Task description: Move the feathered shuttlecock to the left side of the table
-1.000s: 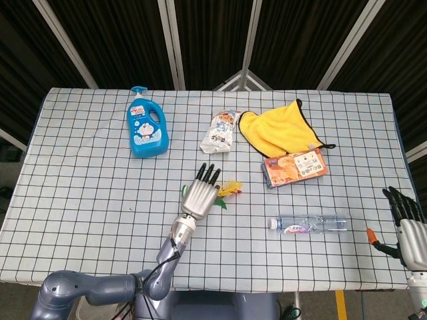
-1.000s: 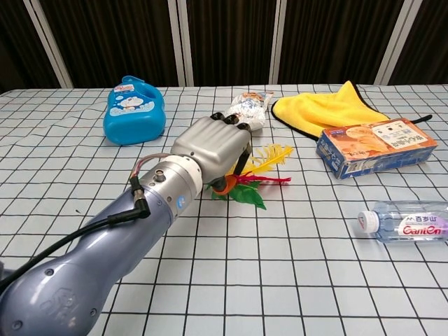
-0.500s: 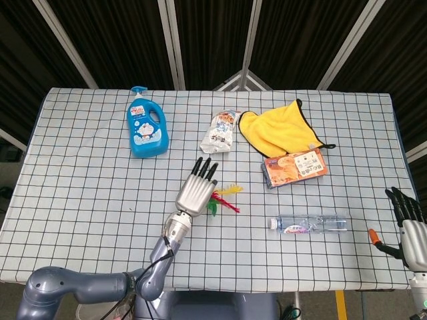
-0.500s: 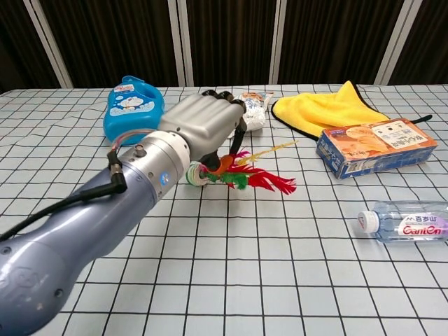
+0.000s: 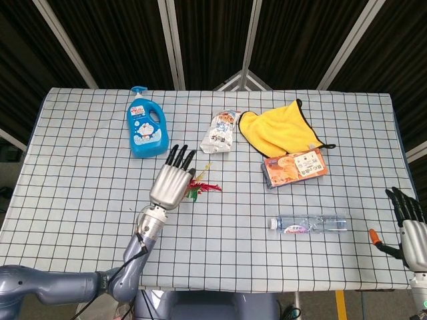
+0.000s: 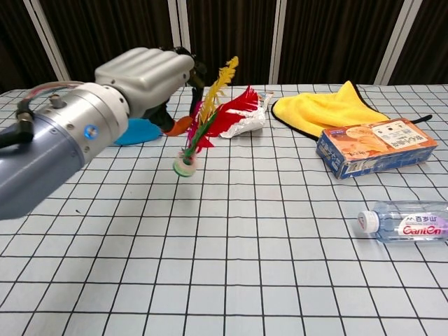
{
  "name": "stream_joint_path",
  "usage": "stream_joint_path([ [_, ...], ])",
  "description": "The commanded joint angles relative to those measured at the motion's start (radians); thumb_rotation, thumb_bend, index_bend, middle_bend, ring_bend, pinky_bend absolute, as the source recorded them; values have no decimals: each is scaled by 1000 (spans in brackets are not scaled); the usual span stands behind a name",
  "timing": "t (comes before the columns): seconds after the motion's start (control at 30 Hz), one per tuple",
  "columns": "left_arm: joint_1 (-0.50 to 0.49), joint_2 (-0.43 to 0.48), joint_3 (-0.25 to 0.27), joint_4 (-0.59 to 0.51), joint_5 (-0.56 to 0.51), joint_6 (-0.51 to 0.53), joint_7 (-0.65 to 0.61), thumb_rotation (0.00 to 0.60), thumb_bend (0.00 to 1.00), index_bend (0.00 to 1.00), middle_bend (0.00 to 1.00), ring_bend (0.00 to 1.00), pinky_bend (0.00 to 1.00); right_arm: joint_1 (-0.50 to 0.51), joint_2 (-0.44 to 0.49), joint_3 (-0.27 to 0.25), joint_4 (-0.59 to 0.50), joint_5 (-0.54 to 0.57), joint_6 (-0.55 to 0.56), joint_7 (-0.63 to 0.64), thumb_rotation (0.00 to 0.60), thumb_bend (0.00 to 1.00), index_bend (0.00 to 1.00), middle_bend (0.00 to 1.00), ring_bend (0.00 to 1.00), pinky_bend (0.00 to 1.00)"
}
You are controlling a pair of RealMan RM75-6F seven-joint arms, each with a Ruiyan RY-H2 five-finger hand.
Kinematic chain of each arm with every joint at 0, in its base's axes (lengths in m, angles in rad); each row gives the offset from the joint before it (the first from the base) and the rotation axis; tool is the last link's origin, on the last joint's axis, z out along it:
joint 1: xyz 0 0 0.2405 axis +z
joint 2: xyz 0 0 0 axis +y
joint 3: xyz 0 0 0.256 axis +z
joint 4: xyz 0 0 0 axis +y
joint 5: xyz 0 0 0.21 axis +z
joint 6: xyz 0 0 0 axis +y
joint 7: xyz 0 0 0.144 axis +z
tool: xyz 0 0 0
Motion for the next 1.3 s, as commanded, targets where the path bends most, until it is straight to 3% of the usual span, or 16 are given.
stream_joint_path([
  [0.03, 46, 73, 27, -70, 20, 24, -60, 600, 623, 568, 102, 0, 0, 0, -1, 0, -1, 0, 1, -6, 600, 394, 0, 0, 0, 0],
  [0.33, 139, 179, 107, -143, 59, 69, -178, 600, 623, 567, 103, 0, 0, 0, -2, 0, 0, -1, 2, -16, 600, 394, 0, 0, 0, 0],
  [0.63, 217, 248, 176, -132, 107, 93, -296, 600, 622, 567, 104, 0, 0, 0, -6, -3, -6, -4, 0, -30, 600, 394, 0, 0, 0, 0],
  [0.9, 251, 295, 202, -111, 131, 85, -349, 600, 622, 564, 103, 0, 0, 2, -6, -4, -8, -5, -3, -38, 600, 393, 0, 0, 0, 0],
  [1.3, 282, 292, 220, -61, 140, 60, -406, 600, 606, 548, 102, 0, 0, 1, -5, -4, -9, -3, -5, -36, 600, 394, 0, 0, 0, 0],
])
